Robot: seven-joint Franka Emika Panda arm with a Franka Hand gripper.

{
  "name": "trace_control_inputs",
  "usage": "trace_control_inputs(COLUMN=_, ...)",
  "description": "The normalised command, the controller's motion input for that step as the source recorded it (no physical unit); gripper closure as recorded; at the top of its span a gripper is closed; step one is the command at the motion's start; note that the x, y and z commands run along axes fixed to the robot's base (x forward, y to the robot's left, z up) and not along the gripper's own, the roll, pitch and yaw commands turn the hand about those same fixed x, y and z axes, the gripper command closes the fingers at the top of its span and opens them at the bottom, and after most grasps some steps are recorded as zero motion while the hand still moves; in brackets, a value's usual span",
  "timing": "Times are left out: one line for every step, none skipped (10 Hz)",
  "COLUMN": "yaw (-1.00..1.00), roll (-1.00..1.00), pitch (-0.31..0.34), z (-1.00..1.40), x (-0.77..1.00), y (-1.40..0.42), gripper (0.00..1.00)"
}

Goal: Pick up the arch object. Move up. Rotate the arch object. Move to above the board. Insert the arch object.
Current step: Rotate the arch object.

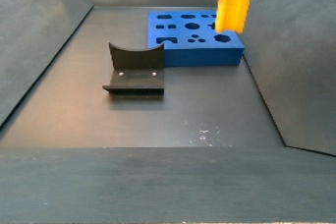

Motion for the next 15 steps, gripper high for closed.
trace_control_inputs(yaw=0.01, roll=-0.02, pitch=-0.035, z=-1.0, x=0.02, y=0.0, gripper=1.0)
trace_control_inputs(yaw=0.01, roll=-0.02, pitch=-0.038, z=-1.0, x=0.02, y=0.0, gripper=1.0)
trace_control_inputs(yaw=0.01, roll=-0.03, pitch=-0.038, z=-1.0, x=0.02, y=0.0, gripper=1.0)
trace_control_inputs(yaw=0.01, roll=-0.03, pitch=-0.039, z=-1.0, x=0.02, y=0.0, gripper=1.0)
trace_control_inputs(yaw=0.01, roll=-0.04, pitch=-0.038, z=-1.0, x=0.02, y=0.0, gripper=1.0)
trace_control_inputs(yaw=0.01, roll=-0.04, pitch=-0.041, z=-1.0, x=0.02, y=0.0, gripper=1.0)
trace_control_inputs(yaw=0.02, roll=-0.05, pitch=-0.044, z=-1.0, x=0.02, y=0.0, gripper=1.0)
trace_control_inputs(yaw=0.02, roll=-0.06, pitch=-0.044, z=-1.0, x=0.03, y=0.0, gripper=1.0)
trace_control_inputs(yaw=0.02, roll=-0.06, pitch=-0.043, z=-1.0, x=0.03, y=-0.01, gripper=1.0)
trace_control_inputs(yaw=0.02, roll=-0.07, pitch=-0.044, z=-1.0, x=0.03, y=-0.01, gripper=1.0)
trace_control_inputs(yaw=0.02, roll=-0.07, pitch=-0.044, z=-0.89, x=0.03, y=-0.01, gripper=1.0)
trace_control_inputs(yaw=0.02, roll=-0.08, pitch=-0.044, z=-0.8, x=0.02, y=-0.01, gripper=1.0)
trace_control_inputs(yaw=0.02, roll=-0.08, pitch=-0.043, z=-0.68, x=0.02, y=-0.01, gripper=1.0)
trace_control_inputs(yaw=0.02, roll=-0.09, pitch=-0.044, z=-0.58, x=0.03, y=-0.01, gripper=1.0)
trace_control_inputs(yaw=0.0, roll=0.0, pitch=0.0, z=0.0, x=0.0, y=0.0, gripper=0.0)
